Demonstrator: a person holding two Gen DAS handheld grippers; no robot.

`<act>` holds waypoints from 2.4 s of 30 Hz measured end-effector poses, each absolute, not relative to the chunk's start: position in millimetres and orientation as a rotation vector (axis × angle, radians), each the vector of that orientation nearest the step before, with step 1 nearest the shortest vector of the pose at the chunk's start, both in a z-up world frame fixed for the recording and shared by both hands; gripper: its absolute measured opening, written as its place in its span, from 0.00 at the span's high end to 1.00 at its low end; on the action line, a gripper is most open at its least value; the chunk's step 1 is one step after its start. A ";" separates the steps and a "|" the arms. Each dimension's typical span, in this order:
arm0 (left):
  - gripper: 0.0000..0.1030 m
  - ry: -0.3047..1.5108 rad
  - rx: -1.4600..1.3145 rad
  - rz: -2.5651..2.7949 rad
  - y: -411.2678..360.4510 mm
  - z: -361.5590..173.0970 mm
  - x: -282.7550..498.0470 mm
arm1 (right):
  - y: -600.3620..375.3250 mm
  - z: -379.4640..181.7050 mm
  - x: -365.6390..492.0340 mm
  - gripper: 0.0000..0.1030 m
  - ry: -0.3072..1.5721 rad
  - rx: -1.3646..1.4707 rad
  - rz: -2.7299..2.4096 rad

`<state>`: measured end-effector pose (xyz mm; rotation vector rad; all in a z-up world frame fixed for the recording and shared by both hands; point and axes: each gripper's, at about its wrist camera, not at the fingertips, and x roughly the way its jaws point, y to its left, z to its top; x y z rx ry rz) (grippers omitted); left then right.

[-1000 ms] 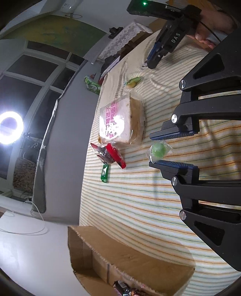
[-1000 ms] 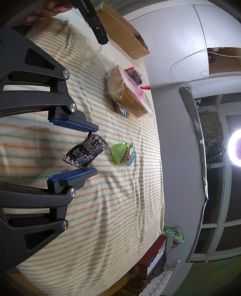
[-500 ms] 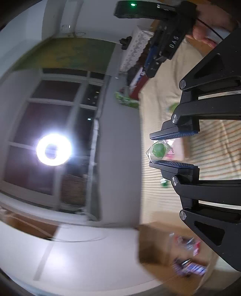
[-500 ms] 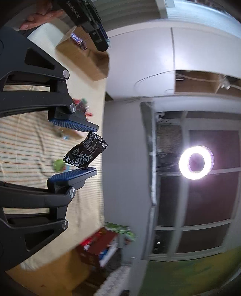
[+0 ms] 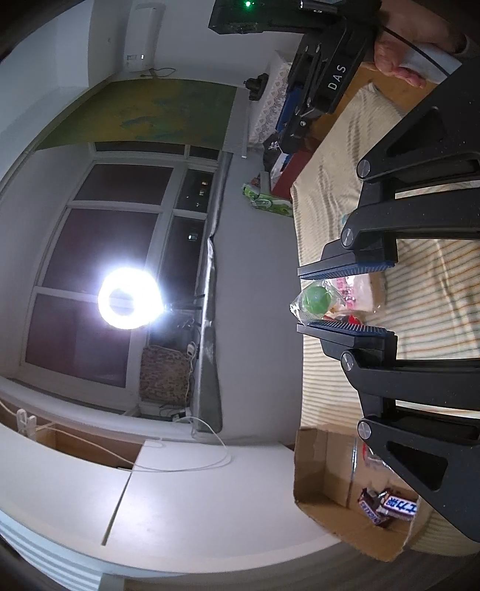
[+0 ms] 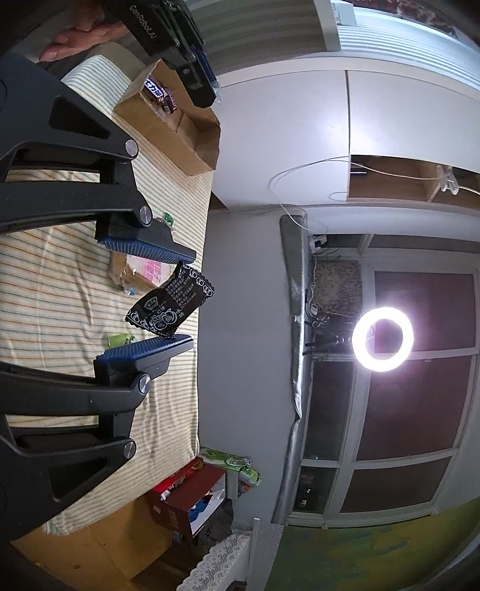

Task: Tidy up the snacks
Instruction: 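Carry both candies over the cardboard box and open both tools to drop them, then move both tools back over the bagged bread loaf on the bed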

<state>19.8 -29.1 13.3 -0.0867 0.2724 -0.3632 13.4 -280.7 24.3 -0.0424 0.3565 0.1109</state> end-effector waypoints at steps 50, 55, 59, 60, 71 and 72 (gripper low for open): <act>0.37 0.444 -0.314 0.033 171.8 -50.6 55.9 | -9.0 -59.4 118.6 0.30 0.523 -0.204 0.580; 0.37 0.432 -0.320 0.053 173.7 -45.8 48.6 | -11.5 -55.2 115.8 0.30 0.509 -0.203 0.574; 0.35 0.420 -0.322 0.056 182.5 -41.2 41.6 | -11.5 -50.4 106.6 0.30 0.495 -0.203 0.586; 0.35 0.419 -0.317 0.056 180.9 -42.2 43.6 | -11.2 -49.3 104.4 0.30 0.490 -0.203 0.588; 0.34 0.398 -0.274 0.066 164.7 -30.9 38.5 | -43.0 -38.0 88.3 0.30 0.448 -0.157 0.570; 0.34 0.397 -0.268 0.061 161.4 -30.4 40.5 | -51.2 -37.5 86.9 0.30 0.445 -0.148 0.560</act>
